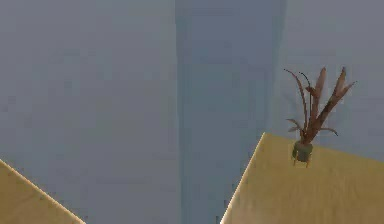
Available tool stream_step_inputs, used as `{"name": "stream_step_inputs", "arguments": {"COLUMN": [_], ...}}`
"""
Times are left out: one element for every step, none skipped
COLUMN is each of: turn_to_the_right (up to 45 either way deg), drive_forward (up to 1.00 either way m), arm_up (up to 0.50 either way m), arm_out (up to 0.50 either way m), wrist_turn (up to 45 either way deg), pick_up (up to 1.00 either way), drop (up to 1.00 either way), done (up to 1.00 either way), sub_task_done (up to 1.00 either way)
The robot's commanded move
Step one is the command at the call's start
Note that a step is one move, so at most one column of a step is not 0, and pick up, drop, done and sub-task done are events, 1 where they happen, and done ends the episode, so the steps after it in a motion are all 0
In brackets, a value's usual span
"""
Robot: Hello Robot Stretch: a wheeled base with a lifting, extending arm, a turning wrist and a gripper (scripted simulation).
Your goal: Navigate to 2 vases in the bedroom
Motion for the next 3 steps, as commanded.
{"name": "stream_step_inputs", "arguments": {"turn_to_the_right": [45.0,33.0,0.0], "drive_forward": [0.0,0.0,1.0], "arm_up": [0.0,0.0,0.0], "arm_out": [0.0,0.0,0.0], "wrist_turn": [0.0,0.0,0.0], "pick_up": [0.0,0.0,0.0], "drop": [0.0,0.0,0.0], "done": [0.0,0.0,0.0], "sub_task_done": [0.0,0.0,0.0]}}
